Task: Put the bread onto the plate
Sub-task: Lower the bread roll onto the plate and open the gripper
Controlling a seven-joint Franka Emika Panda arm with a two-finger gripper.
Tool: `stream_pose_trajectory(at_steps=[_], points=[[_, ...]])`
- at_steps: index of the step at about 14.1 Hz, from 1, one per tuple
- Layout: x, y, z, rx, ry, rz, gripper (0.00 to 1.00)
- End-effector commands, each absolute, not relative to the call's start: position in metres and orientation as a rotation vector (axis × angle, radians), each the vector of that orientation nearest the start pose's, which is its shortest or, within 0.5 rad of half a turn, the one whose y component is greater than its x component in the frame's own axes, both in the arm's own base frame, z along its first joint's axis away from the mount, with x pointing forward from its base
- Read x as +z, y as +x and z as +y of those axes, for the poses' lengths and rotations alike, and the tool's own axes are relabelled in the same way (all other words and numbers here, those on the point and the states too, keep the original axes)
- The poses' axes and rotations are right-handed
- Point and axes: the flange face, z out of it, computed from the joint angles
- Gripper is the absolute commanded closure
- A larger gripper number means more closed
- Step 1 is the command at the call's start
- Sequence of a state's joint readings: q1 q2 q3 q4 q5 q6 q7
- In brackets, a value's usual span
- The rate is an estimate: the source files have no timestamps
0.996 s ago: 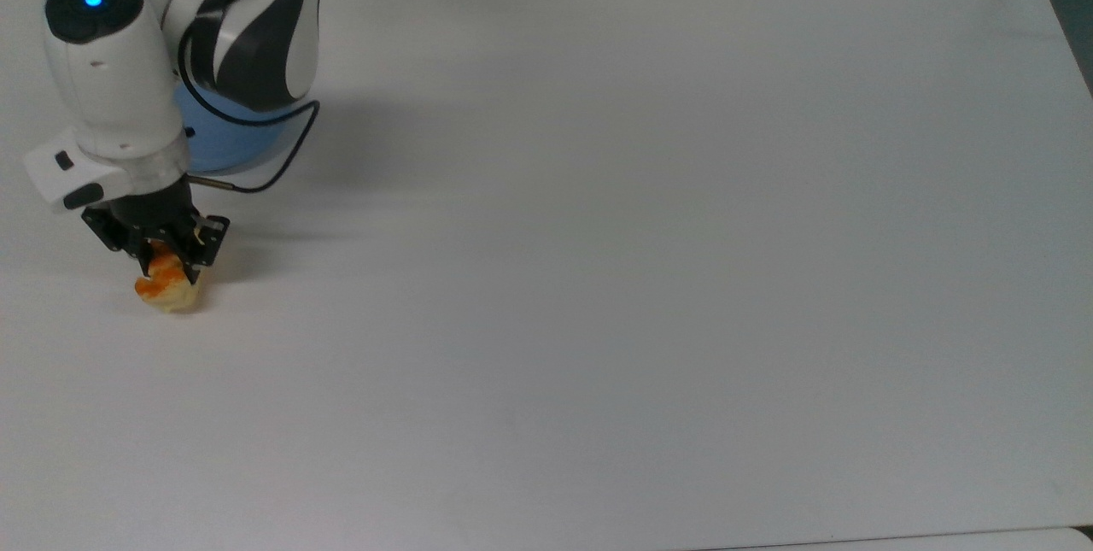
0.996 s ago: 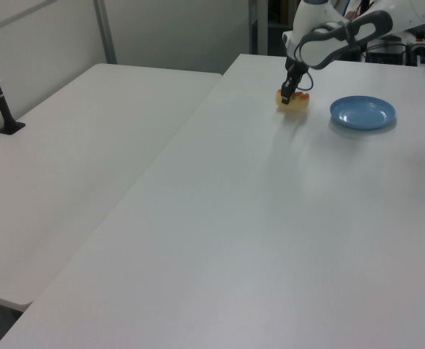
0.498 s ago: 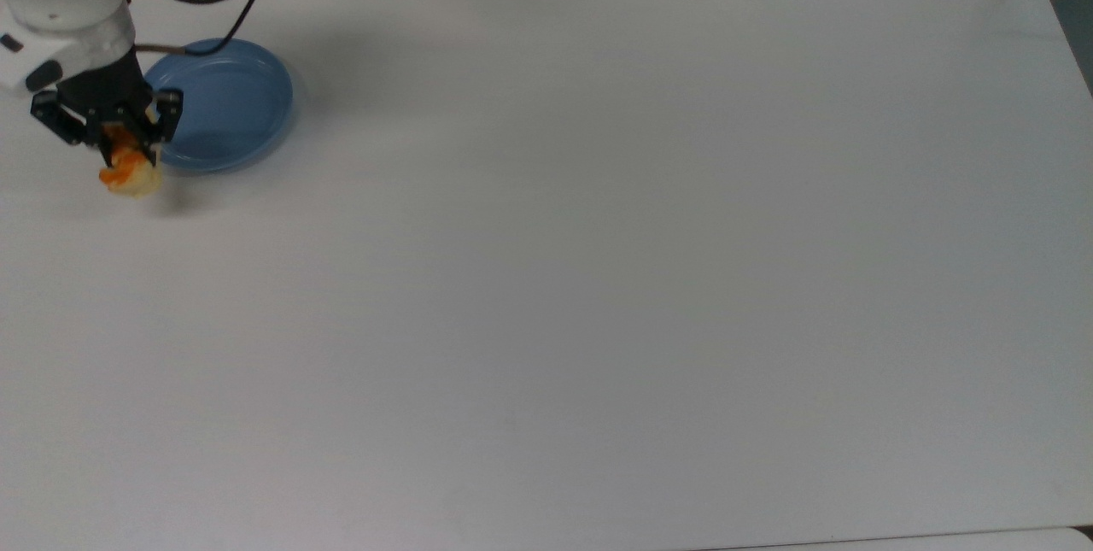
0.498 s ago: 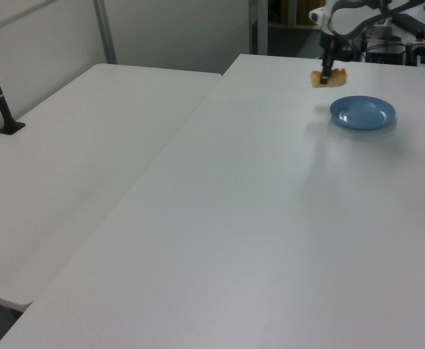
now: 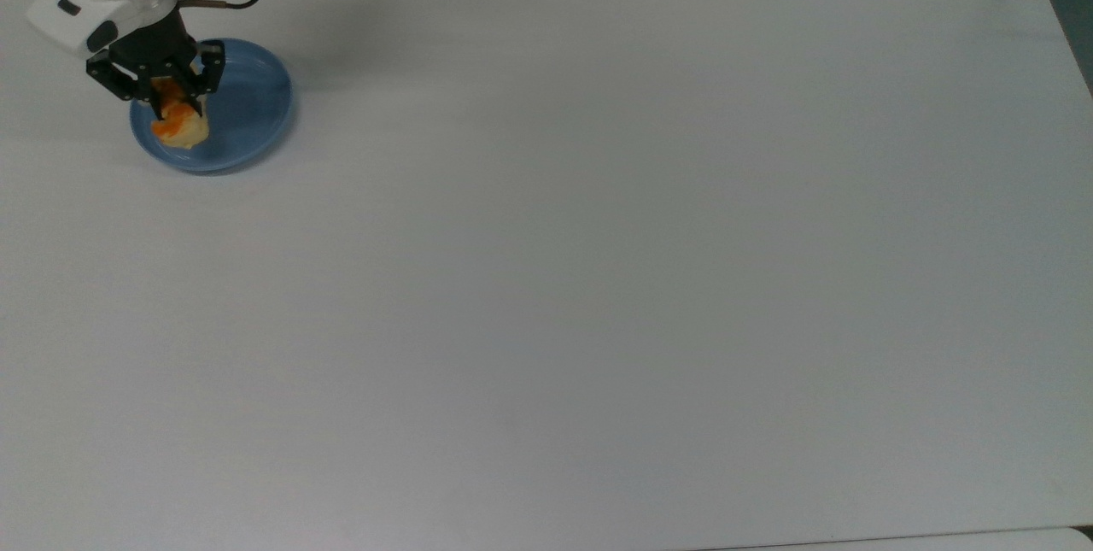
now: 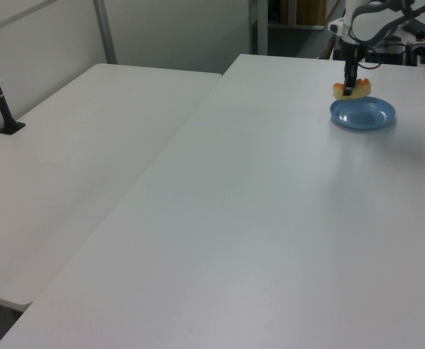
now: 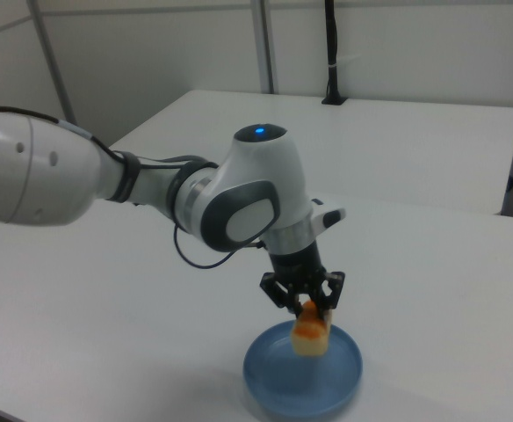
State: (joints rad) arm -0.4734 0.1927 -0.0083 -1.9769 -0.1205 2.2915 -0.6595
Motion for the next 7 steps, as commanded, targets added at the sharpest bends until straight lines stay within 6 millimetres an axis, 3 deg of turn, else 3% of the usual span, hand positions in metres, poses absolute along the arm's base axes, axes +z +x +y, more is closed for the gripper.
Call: stream_pose_trajectory(at_steps=[1,5,7], points=[[0.374,0.497,-0.267,-0.179,-3.257,-0.389,0.62],[0.348,0.483,-0.267,-0.36,-3.242,-0.234,0.62],[0.346,0.482,-0.269,-0.379,-3.223,-0.176,0.62]])
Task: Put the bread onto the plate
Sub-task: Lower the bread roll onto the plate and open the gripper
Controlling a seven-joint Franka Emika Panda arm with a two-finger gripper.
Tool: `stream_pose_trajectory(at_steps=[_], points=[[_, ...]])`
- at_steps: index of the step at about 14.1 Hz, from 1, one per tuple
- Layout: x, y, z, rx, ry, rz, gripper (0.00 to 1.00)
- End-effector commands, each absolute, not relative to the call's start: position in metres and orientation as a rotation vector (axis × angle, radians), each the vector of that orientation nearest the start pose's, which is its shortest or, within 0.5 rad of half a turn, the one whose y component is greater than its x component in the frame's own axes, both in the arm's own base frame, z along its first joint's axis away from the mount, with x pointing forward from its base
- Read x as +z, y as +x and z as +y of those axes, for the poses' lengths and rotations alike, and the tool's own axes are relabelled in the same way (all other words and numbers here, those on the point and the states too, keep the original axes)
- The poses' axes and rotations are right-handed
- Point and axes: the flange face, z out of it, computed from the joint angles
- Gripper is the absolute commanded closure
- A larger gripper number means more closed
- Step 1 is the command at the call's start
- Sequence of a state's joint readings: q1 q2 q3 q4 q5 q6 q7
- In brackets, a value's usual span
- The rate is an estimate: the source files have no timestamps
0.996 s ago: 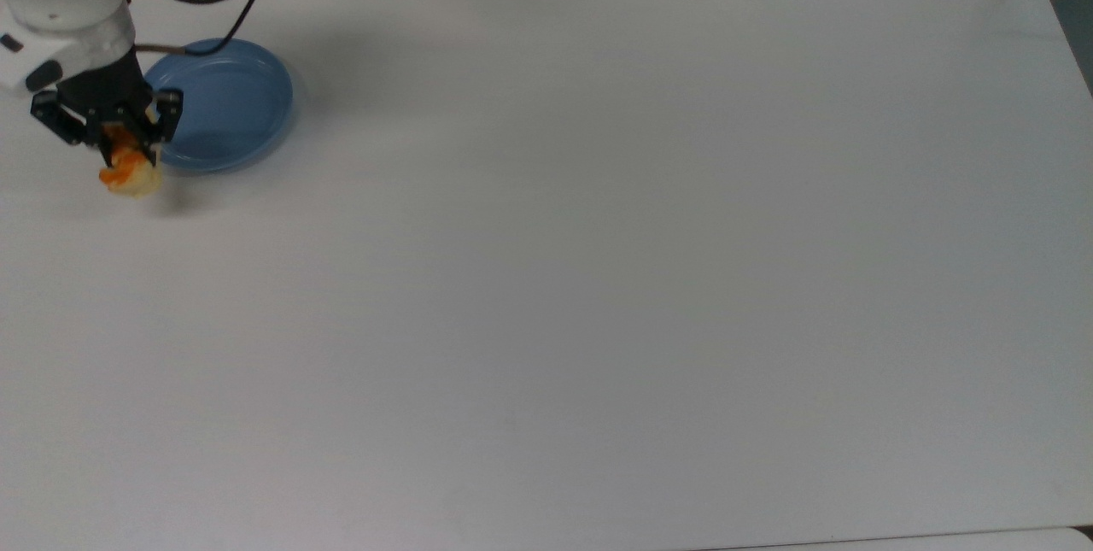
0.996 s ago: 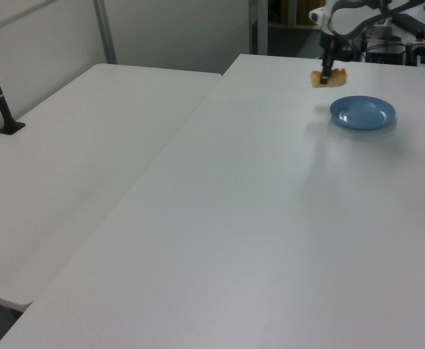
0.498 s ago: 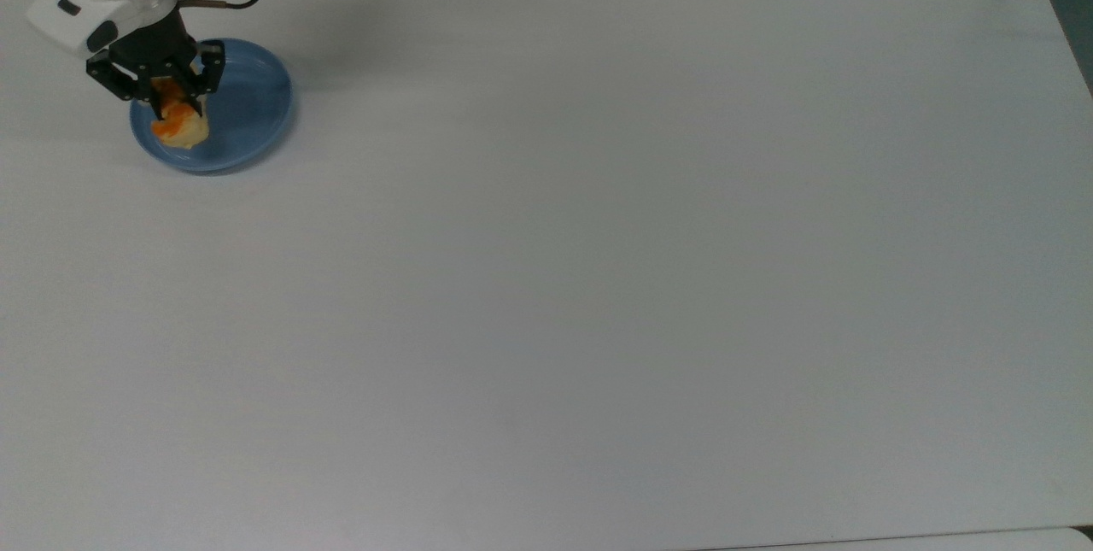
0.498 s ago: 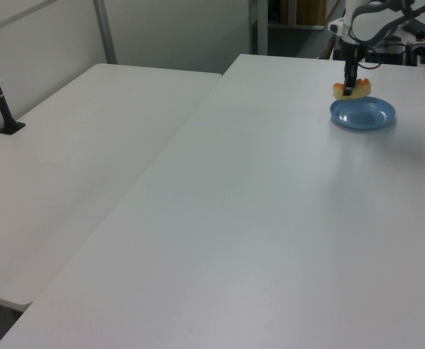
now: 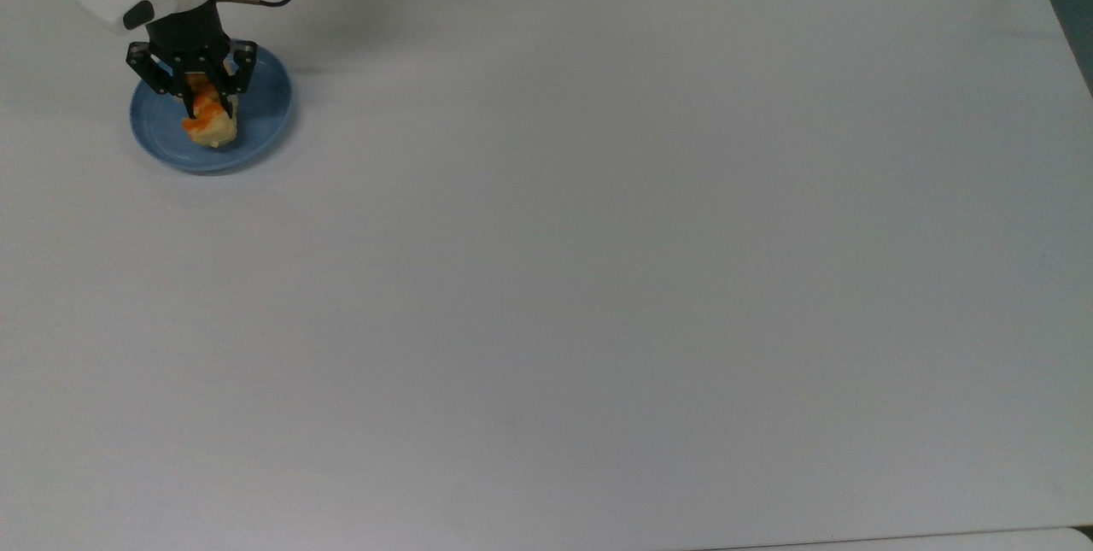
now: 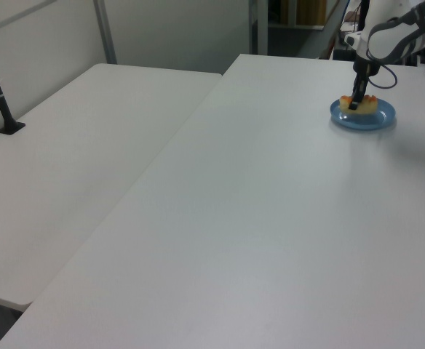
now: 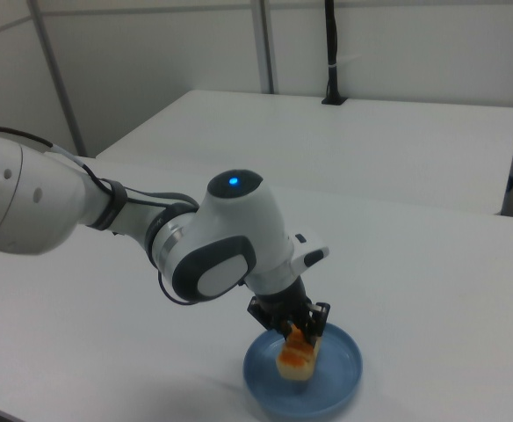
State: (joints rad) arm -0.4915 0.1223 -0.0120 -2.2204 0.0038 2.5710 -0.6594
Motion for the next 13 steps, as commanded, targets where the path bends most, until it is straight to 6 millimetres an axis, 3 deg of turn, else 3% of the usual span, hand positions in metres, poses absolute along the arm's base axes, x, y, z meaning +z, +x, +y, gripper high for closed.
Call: stream_pose_trajectory(at_steps=[1,5,6,8,9,13], points=[[0.346,0.482,-0.269,-0.384,-3.215,-0.158,0.61],[0.332,0.483,-0.276,-0.358,-3.209,-0.133,0.44],[0.329,0.485,-0.279,-0.351,-3.208,-0.131,0.27],[0.33,0.486,-0.285,-0.359,-3.212,-0.121,0.19],[0.331,0.487,-0.289,-0.361,-3.214,-0.109,0.0],[0.357,0.502,-0.282,-0.365,-3.201,-0.09,0.0]])
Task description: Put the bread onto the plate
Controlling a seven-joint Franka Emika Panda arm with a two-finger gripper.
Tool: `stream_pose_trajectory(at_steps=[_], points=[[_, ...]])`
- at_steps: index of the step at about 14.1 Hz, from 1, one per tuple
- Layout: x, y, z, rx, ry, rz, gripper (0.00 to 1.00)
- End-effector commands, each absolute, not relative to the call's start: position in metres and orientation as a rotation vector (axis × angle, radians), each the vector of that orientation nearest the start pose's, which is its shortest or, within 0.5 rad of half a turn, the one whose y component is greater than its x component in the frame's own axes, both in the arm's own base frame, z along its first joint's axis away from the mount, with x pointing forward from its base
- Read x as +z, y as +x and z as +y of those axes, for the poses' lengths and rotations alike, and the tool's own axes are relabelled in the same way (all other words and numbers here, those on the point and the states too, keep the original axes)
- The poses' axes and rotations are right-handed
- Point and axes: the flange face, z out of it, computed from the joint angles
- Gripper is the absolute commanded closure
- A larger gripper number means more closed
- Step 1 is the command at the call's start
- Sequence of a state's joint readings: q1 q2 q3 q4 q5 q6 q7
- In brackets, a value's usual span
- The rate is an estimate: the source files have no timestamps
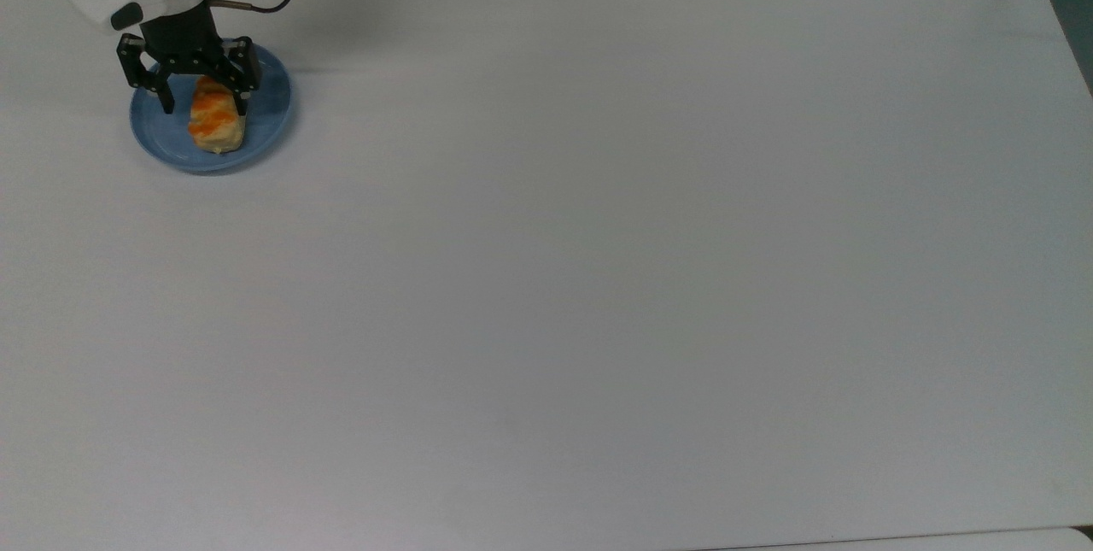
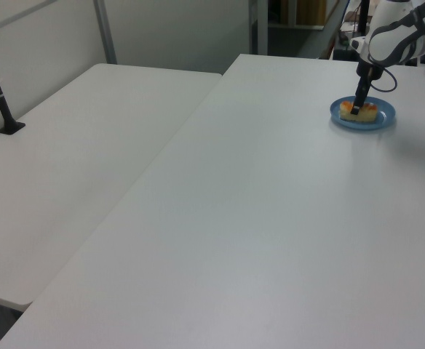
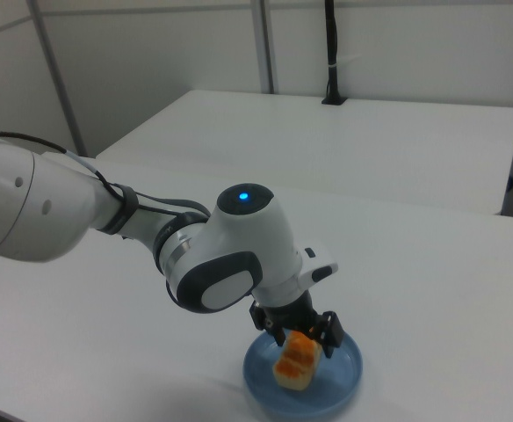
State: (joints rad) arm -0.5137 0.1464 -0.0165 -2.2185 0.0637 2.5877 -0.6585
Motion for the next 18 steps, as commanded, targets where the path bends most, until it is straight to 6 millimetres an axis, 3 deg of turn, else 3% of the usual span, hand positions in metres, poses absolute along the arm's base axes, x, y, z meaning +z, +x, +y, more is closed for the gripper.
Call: stream_pose_trajectory(at_steps=[1,5,6,10,13,16,18], points=[[0.373,0.512,-0.279,-0.342,-3.185,-0.062,0.0],[0.459,0.555,-0.247,-0.194,-3.116,-0.062,0.0],[0.481,0.563,-0.23,-0.164,-3.103,-0.086,0.0],[0.528,0.588,-0.151,-0.173,-3.114,0.003,0.0],[0.56,0.589,-0.081,-0.109,-3.193,0.054,0.0],[0.588,0.571,-0.031,-0.082,-3.198,-0.016,0.0],[0.603,0.556,-0.017,-0.051,-3.196,-0.044,0.0]])
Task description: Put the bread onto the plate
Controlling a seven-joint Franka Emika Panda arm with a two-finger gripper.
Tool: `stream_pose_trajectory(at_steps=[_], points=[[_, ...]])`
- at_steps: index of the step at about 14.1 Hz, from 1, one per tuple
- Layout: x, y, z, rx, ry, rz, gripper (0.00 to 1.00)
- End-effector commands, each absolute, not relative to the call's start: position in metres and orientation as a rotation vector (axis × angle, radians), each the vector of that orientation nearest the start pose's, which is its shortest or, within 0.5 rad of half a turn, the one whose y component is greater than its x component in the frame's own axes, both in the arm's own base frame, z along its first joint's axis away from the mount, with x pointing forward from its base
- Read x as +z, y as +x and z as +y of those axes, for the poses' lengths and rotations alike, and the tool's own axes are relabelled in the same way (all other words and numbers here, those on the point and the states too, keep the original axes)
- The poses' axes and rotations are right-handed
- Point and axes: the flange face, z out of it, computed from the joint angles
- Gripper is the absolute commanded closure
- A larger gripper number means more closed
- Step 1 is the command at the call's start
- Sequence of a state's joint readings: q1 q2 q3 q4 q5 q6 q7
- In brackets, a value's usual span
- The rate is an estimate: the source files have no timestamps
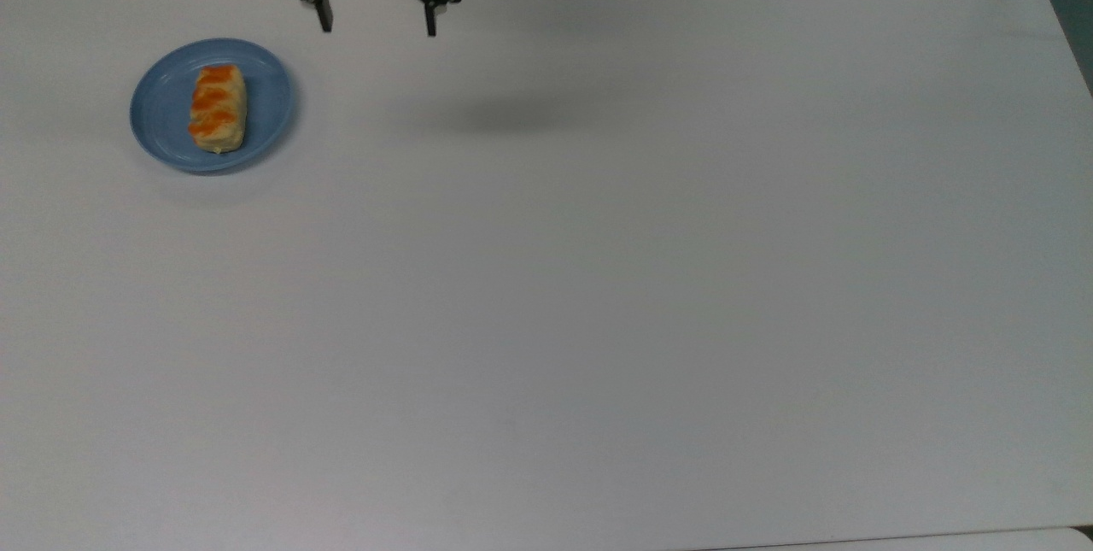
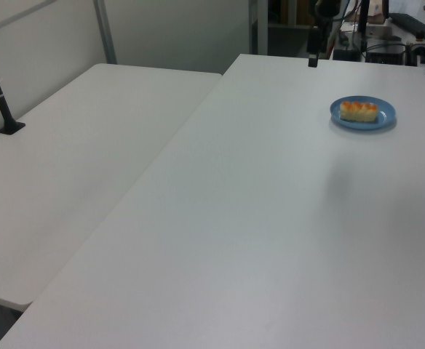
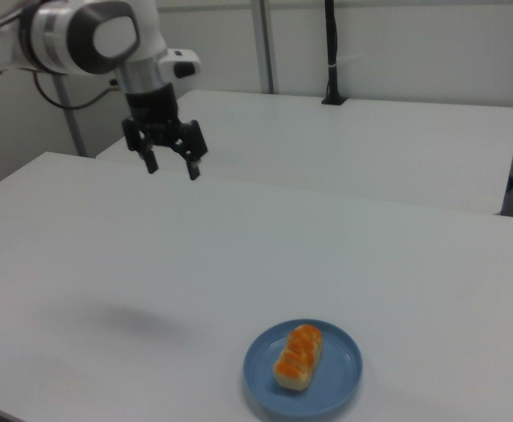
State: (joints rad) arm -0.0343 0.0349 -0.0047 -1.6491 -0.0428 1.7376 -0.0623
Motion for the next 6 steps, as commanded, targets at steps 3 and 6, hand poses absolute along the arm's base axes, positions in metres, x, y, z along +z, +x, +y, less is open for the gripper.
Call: stream_pose_trajectory(at_steps=[3,6], points=[[0.6082,0.548,-0.0185,-0.014,-3.196,-0.035,0.0],[0.6081,0.5483,-0.0222,-0.014,-3.199,-0.03,0.0]])
